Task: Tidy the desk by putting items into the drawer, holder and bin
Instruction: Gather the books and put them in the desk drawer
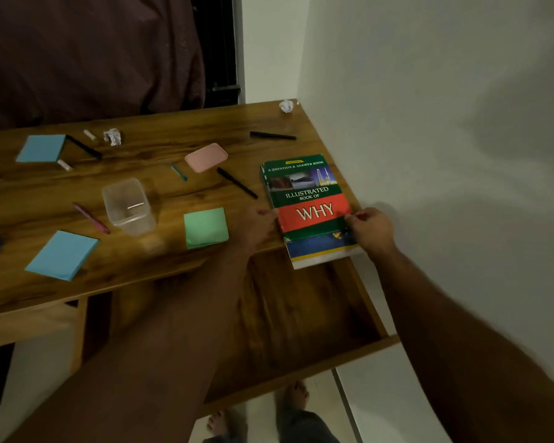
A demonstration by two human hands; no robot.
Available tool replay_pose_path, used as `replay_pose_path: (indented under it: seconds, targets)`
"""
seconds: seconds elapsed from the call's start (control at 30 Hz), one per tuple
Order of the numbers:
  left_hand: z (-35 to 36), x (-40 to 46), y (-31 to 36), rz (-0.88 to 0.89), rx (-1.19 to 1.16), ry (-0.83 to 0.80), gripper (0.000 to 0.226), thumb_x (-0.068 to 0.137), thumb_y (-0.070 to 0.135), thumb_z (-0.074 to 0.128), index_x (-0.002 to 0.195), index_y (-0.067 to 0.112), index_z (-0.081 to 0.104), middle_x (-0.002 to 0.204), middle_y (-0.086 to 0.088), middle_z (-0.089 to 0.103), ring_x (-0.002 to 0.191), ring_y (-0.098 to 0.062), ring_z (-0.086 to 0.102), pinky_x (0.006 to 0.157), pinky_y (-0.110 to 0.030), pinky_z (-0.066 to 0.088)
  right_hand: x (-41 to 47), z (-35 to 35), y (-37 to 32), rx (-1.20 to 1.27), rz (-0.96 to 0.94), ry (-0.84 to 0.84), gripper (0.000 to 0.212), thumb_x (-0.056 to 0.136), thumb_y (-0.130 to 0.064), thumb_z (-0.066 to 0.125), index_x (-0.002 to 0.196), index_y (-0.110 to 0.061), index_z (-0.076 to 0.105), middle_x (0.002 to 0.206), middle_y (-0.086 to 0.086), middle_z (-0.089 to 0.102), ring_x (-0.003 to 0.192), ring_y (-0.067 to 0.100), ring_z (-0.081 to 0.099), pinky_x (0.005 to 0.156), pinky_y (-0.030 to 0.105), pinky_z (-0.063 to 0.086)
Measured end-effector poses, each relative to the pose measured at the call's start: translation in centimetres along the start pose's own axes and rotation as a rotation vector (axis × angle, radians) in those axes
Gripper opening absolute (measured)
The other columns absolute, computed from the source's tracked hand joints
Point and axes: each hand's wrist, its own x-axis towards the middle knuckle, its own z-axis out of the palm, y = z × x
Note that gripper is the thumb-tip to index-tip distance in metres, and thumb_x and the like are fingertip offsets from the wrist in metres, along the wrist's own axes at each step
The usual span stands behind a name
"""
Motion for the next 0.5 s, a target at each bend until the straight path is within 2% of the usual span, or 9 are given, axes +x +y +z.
replay_pose_path:
  seconds: [0.03, 0.1, 0.2, 0.27, 0.3, 0.4, 0.43, 0.5]
  targets:
    - [0.3, 0.7, 0.1, -0.012, 0.028, 0.029, 0.021, 0.09, 0.04, 0.061, 0.097, 0.021, 0.065, 0.1, -0.006, 0.069, 0.096, -0.023, 0.065, 0.089, -0.042, 0.054, 0.9, -0.2, -0.2, -0.013, 0.019, -0.009, 0.034, 0.088, -0.034, 0.068, 0.103, -0.003, 0.069, 0.102, 0.016, 0.071, 0.097, 0.033, 0.066, 0.084, 0.036, 0.05]
    - [1.0, 1.7, 0.6, -0.047, 0.053, 0.083, 0.031, 0.091, 0.04, 0.06, 0.111, 0.017, 0.064, 0.107, -0.005, 0.066, 0.101, -0.023, 0.062, 0.094, -0.045, 0.051, 2.6, -0.4, -0.3, -0.014, 0.047, -0.058, 0.037, 0.088, -0.036, 0.069, 0.108, -0.005, 0.068, 0.104, 0.015, 0.072, 0.096, 0.034, 0.067, 0.088, 0.042, 0.054]
    - [1.9, 2.8, 0.7, -0.089, 0.044, 0.141, 0.032, 0.091, 0.037, 0.06, 0.111, 0.013, 0.064, 0.107, -0.005, 0.065, 0.099, -0.024, 0.061, 0.093, -0.045, 0.052, 4.3, -0.1, -0.1, 0.007, 0.059, -0.131, 0.036, 0.085, -0.044, 0.068, 0.106, -0.014, 0.068, 0.095, 0.006, 0.072, 0.088, 0.03, 0.07, 0.083, 0.048, 0.057]
    - [2.7, 3.6, 0.5, -0.106, 0.032, 0.189, 0.038, 0.09, 0.041, 0.061, 0.114, 0.012, 0.063, 0.11, -0.008, 0.067, 0.099, -0.025, 0.063, 0.089, -0.045, 0.054, 6.0, 0.4, 1.0, 0.036, 0.065, -0.135, 0.053, 0.072, -0.061, 0.065, 0.104, -0.018, 0.069, 0.091, 0.002, 0.073, 0.083, 0.028, 0.071, 0.077, 0.048, 0.059]
    - [3.1, 4.0, 0.3, -0.119, 0.037, 0.212, 0.039, 0.089, 0.043, 0.061, 0.113, 0.012, 0.063, 0.109, -0.009, 0.068, 0.096, -0.025, 0.065, 0.085, -0.044, 0.056, 6.7, 0.8, 1.5, 0.029, 0.071, -0.135, 0.056, 0.07, -0.063, 0.064, 0.105, -0.019, 0.069, 0.091, 0.003, 0.074, 0.082, 0.028, 0.071, 0.076, 0.048, 0.06]
    - [4.3, 4.1, 1.3, -0.134, 0.082, 0.244, 0.04, 0.091, 0.043, 0.059, 0.113, 0.009, 0.06, 0.106, -0.006, 0.067, 0.092, -0.02, 0.065, 0.067, -0.031, 0.054, 6.1, 0.8, 0.2, -0.05, 0.077, -0.151, 0.042, 0.081, -0.052, 0.067, 0.108, -0.019, 0.066, 0.094, 0.005, 0.071, 0.082, 0.028, 0.069, 0.078, 0.042, 0.059]
    - [4.7, 4.0, 1.7, -0.145, 0.102, 0.254, 0.039, 0.092, 0.041, 0.059, 0.113, 0.008, 0.059, 0.106, -0.006, 0.065, 0.092, -0.02, 0.064, 0.066, -0.031, 0.053, 5.8, 0.8, -0.1, -0.065, 0.083, -0.164, 0.039, 0.082, -0.049, 0.068, 0.107, -0.019, 0.065, 0.093, 0.004, 0.069, 0.081, 0.027, 0.068, 0.078, 0.04, 0.058]
    - [5.4, 4.0, 2.1, -0.156, 0.099, 0.266, 0.034, 0.093, 0.038, 0.059, 0.111, 0.009, 0.057, 0.108, -0.008, 0.064, 0.096, -0.023, 0.064, 0.074, -0.035, 0.056, 5.9, 1.0, -0.1, -0.045, 0.127, -0.182, 0.038, 0.082, -0.045, 0.071, 0.106, -0.017, 0.064, 0.092, 0.005, 0.067, 0.08, 0.026, 0.067, 0.077, 0.038, 0.058]
